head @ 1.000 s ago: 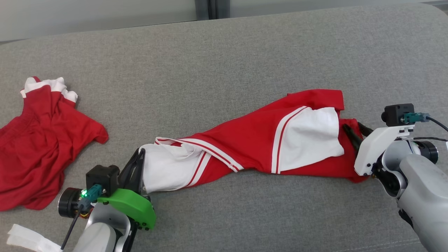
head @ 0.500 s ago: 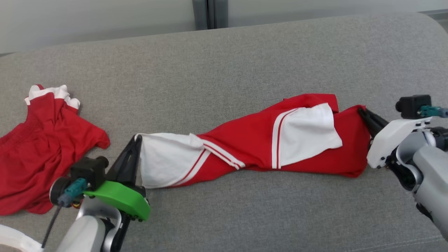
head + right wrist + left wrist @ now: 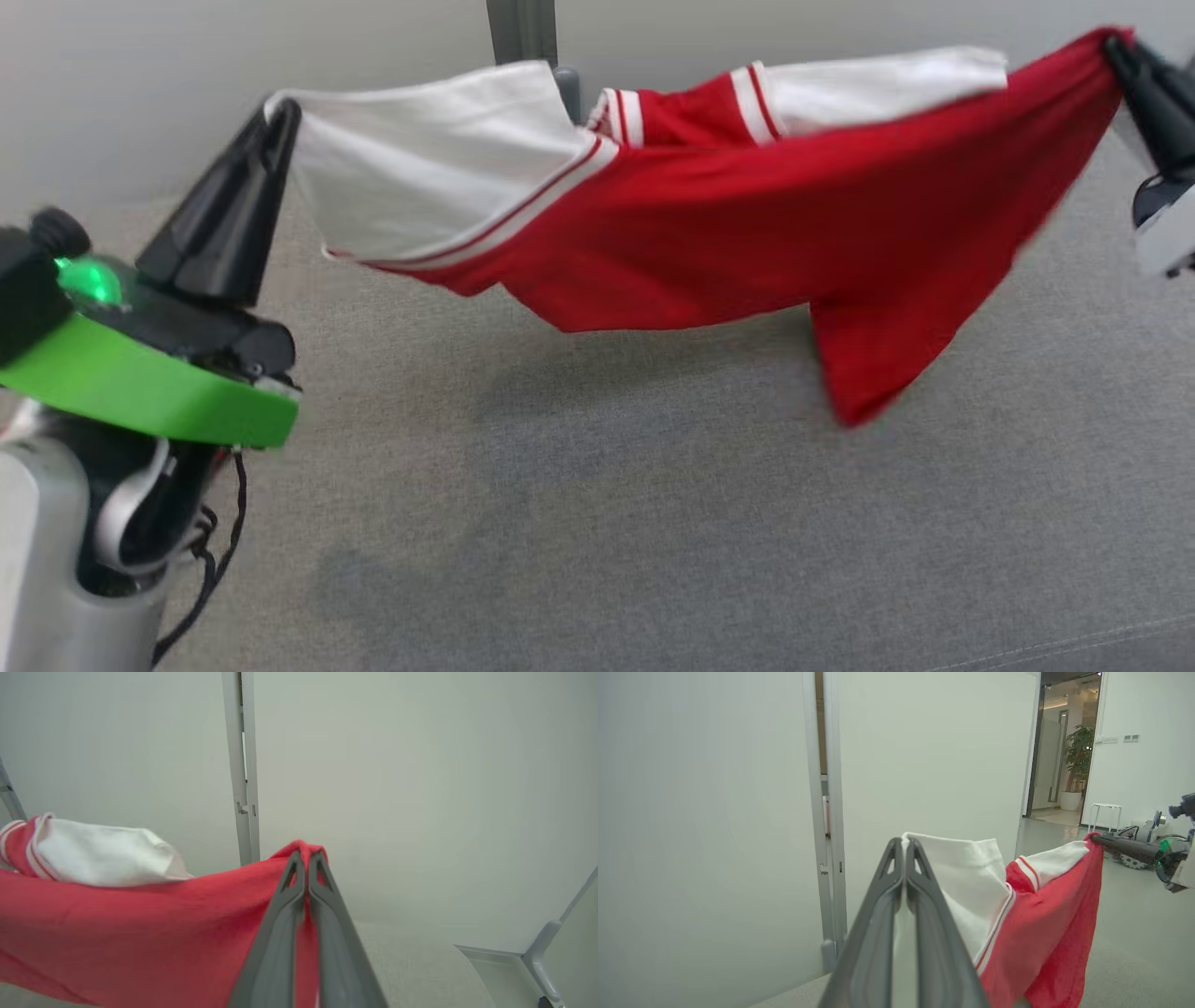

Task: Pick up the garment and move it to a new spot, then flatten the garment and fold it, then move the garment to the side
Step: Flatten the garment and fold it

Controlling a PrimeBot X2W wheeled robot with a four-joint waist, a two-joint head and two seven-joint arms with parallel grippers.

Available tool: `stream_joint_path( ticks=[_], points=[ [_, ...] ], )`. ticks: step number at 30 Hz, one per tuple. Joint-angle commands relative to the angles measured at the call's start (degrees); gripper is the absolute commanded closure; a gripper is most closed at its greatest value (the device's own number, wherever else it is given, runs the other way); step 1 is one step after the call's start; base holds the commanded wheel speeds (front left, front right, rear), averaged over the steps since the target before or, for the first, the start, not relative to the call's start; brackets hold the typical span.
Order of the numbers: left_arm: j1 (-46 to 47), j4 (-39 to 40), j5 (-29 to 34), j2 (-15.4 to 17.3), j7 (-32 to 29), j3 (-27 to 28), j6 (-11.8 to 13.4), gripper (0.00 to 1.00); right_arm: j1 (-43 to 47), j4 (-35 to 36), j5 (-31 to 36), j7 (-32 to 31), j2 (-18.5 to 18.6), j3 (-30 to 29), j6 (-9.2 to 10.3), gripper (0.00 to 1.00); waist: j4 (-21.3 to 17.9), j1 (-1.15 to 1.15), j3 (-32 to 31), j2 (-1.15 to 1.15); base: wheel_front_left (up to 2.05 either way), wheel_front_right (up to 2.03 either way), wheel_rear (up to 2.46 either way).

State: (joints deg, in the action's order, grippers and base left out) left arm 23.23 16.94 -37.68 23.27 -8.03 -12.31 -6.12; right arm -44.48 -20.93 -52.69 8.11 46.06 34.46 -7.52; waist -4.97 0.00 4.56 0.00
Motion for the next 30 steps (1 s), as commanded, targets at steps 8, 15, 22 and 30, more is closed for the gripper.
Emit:
stream_joint_path(
  ticks=[8,15,22,30],
  points=[
    [14.97,0.97,-6.88,1.37,-6.38,1.15,-0.71,1.00,-5.97,7.56,-1.43,-3.86,3.78,-3.15,0.06,1.00,-1.16,0.00,-1.81,0.00,0.00,0.00,0.00],
    [26.78,-4.06,-7.46,1.70,-7.33,1.30,-0.95,1.00,-10.00,8.73,-2.04,-5.07,4.40,-5.57,0.06,1.00,-1.24,0.00,-0.27,0.00,0.00,0.00,0.00],
    [37.51,-14.14,-5.15,2.84,-8.16,-3.26,-1.24,1.00,-16.33,5.03,-0.43,-7.82,0.09,-3.68,0.06,1.00,-1.25,0.00,6.44,0.00,0.00,0.00,0.00],
    [54.21,-32.69,2.85,0.80,2.53,-10.19,-1.35,1.00,-31.56,-8.07,9.49,-4.42,-6.78,-2.65,0.06,1.00,1.26,0.00,19.16,0.00,0.00,0.00,0.00]
  ],
)
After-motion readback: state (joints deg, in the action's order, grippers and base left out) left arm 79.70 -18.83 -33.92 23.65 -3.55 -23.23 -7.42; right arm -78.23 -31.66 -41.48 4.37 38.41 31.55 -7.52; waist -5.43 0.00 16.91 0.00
